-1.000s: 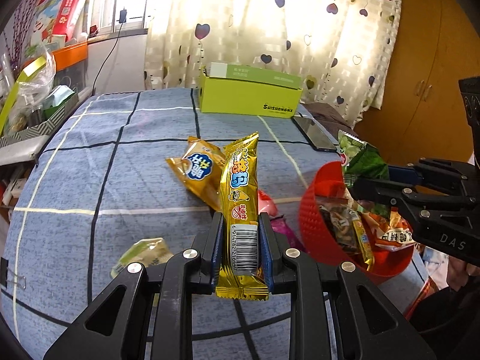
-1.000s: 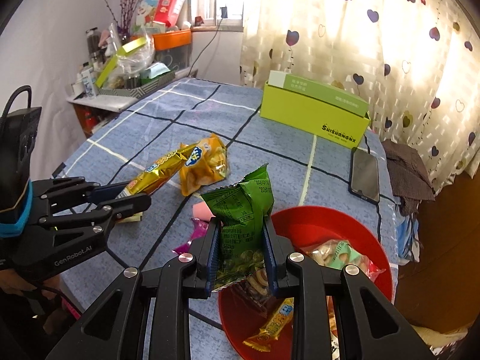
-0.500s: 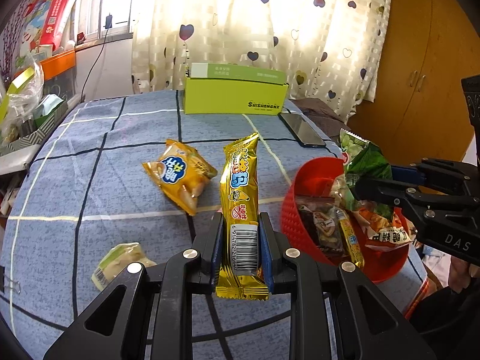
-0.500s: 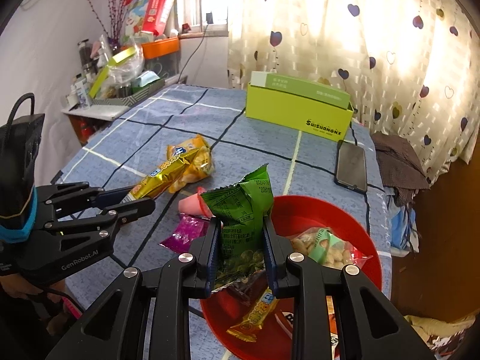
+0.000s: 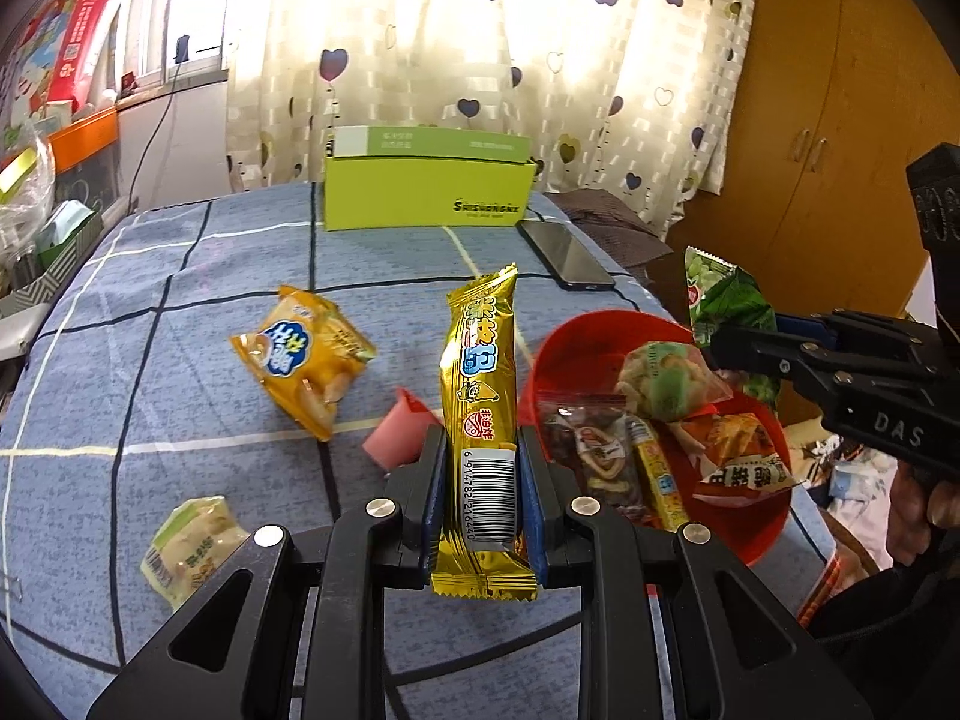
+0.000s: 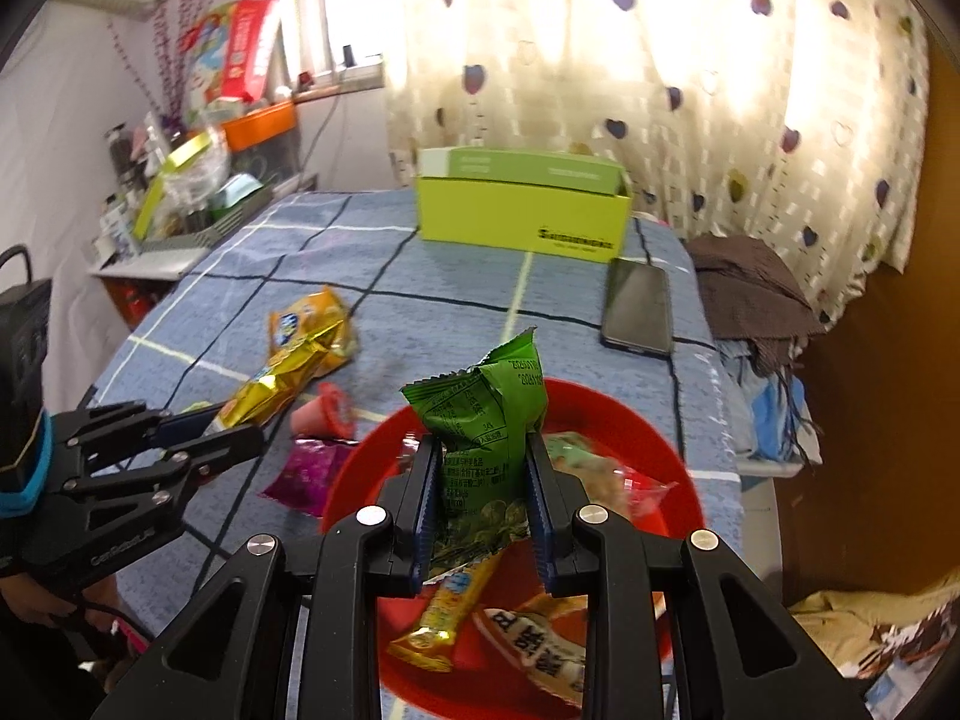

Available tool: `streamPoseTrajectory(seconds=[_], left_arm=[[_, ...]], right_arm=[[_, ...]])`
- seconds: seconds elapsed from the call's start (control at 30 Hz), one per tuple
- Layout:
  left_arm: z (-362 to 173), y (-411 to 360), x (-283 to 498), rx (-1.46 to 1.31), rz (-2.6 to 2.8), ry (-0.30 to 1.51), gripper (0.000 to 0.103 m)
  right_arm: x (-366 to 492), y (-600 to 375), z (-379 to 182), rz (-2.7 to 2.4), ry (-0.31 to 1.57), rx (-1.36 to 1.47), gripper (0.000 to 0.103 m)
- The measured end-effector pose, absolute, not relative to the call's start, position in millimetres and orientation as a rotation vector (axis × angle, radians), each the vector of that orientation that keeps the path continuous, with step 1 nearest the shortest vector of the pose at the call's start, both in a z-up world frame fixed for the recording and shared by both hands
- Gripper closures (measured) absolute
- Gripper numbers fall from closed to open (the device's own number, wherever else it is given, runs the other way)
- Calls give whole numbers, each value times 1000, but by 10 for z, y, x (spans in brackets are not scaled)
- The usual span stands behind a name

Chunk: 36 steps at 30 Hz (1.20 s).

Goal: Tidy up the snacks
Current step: 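Carry the gold wafer bar toward the red bowl with the left tool while the right carries the green bag, then release the wafer bar into the bowl with the left tool while the right drops the green bag in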

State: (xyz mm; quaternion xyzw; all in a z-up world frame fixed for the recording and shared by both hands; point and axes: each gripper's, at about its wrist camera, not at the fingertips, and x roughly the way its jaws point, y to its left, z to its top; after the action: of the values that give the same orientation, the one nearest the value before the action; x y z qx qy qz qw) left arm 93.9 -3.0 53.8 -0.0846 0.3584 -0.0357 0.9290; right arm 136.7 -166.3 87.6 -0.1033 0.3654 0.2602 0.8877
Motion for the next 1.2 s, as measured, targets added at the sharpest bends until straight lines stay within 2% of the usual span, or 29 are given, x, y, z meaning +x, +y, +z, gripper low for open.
streamPoseTrajectory(seconds=[0.63, 1.2], left_arm=[[544, -304, 995, -159, -153, 738, 80], [334, -751, 1190, -180, -283, 818, 80]], right_arm=[[1625, -2170, 863, 389, 779, -98, 79], [1618, -2079, 822, 418, 792, -120, 79]])
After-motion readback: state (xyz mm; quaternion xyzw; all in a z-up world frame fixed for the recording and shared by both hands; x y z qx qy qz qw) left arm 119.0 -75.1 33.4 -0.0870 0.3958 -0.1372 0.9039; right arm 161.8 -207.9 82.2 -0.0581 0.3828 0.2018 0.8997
